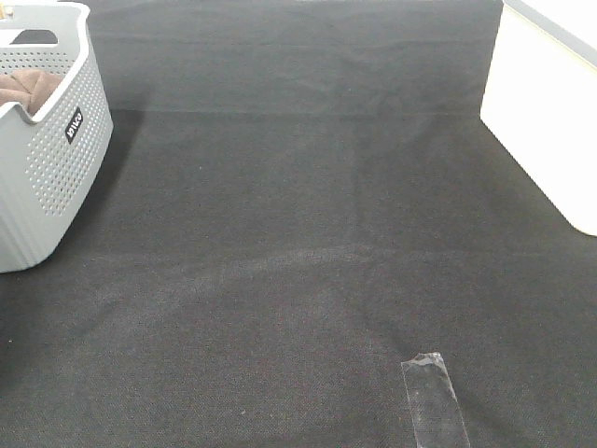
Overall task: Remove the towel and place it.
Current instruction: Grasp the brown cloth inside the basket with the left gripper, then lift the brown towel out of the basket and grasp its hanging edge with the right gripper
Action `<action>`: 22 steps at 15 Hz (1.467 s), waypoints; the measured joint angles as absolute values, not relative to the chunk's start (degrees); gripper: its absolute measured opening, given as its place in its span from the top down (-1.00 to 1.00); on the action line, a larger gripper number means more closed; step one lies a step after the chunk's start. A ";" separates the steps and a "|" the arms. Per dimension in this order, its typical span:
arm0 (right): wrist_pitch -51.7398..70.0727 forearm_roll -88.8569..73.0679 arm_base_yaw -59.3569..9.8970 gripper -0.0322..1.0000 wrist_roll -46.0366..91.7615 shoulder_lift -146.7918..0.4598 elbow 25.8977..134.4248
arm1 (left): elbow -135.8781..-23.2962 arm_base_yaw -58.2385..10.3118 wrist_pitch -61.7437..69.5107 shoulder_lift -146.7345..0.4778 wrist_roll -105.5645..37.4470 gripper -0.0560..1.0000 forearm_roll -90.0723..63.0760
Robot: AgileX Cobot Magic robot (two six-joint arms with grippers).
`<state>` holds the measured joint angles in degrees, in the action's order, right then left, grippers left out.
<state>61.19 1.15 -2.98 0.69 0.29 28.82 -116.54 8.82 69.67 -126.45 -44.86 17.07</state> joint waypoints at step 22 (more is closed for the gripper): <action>53.00 -3.84 -2.98 -0.53 4.93 -4.13 29.91 | -122.44 -30.54 70.24 -91.56 -26.64 0.89 17.19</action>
